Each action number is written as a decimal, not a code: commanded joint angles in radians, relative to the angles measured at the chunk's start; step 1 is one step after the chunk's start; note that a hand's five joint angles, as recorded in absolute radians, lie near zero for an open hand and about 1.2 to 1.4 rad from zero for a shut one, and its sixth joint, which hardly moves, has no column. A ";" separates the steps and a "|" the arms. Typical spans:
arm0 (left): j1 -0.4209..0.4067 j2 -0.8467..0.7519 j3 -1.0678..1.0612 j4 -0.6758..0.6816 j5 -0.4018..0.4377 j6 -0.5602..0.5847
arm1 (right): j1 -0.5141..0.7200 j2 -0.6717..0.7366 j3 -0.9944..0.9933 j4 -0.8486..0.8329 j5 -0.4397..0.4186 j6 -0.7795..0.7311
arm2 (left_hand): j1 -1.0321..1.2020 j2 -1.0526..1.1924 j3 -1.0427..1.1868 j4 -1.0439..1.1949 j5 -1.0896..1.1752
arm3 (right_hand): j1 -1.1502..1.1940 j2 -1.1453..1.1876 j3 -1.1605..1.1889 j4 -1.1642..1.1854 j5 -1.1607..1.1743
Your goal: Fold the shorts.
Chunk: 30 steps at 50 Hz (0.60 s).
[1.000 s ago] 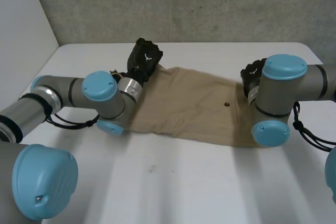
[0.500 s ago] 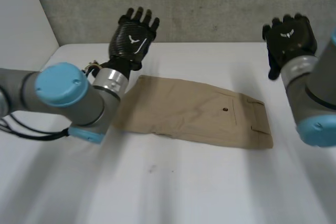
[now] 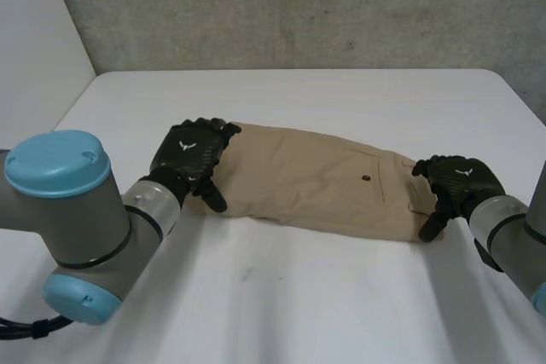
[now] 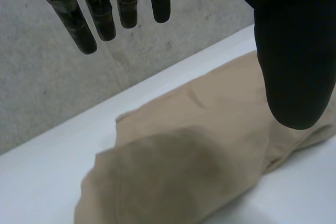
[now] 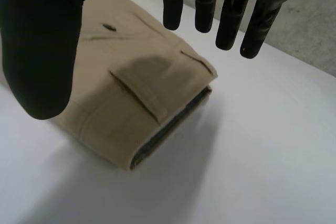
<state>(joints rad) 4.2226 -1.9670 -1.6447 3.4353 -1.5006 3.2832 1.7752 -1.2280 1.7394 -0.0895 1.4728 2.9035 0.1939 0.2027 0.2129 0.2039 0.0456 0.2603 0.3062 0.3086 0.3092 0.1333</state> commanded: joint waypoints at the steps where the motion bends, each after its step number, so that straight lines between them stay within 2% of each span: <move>1: 0.011 -0.001 -0.023 0.007 -0.013 -0.013 | -0.022 0.082 -0.003 -0.065 0.007 -0.021 | -0.001 -0.010 -0.020 -0.011 -0.027 | 0.230 0.184 0.181 0.181 0.182; 4: 0.013 -0.003 -0.023 0.008 -0.032 -0.014 | -0.025 0.099 -0.009 -0.065 0.007 -0.023 | -0.004 -0.013 -0.023 -0.014 -0.030 | 0.262 0.216 0.214 0.213 0.215; 5: 0.013 -0.003 -0.023 0.008 -0.032 -0.014 | -0.031 0.125 -0.015 -0.065 0.006 -0.026 | -0.004 -0.013 -0.023 -0.014 -0.030 | 0.381 0.335 0.333 0.332 0.334; 8: 0.013 -0.004 -0.026 0.013 -0.033 -0.013 | -0.034 0.139 -0.021 -0.070 0.004 -0.032 | -0.004 -0.013 -0.023 -0.014 -0.030 | 0.493 0.447 0.445 0.444 0.446; 12: 0.013 -0.004 -0.027 0.013 -0.033 -0.013 | -0.042 0.150 -0.021 -0.082 0.000 -0.052 | -0.004 -0.013 -0.023 -0.014 -0.030 | 1.115 1.069 1.067 1.066 1.067; 21: 0.011 0.000 -0.046 0.015 -0.035 -0.013 | -0.102 0.091 -0.020 -0.099 0.004 -0.072 | -0.007 -0.016 -0.026 -0.017 -0.033 | 1.136 1.090 1.088 1.087 1.088; 25: 0.014 0.008 -0.047 0.015 -0.035 -0.011 | -0.196 0.013 -0.023 -0.085 0.004 -0.220 | -0.007 -0.016 -0.026 -0.017 -0.033 | 1.136 1.090 1.088 1.087 1.088; 29: 0.027 0.016 -0.050 0.015 -0.036 -0.011 | -0.241 -0.018 -0.040 -0.072 0.007 -0.392 | -0.007 -0.016 -0.026 -0.017 -0.033 | 1.136 1.090 1.088 1.087 1.088; 30: 0.028 0.017 -0.053 0.015 -0.036 -0.011 | -0.241 -0.018 -0.040 -0.072 0.007 -0.392 | -0.007 -0.016 -0.026 -0.017 -0.033 | 1.136 1.090 1.088 1.087 1.088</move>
<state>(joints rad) 4.2385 -1.9598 -1.6922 3.4501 -1.5361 3.2717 1.5933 -1.2014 1.7141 -0.1772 1.4782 2.6911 0.1939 0.2027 0.2129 0.2039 0.0456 0.9058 1.1762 1.1799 1.1885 0.9419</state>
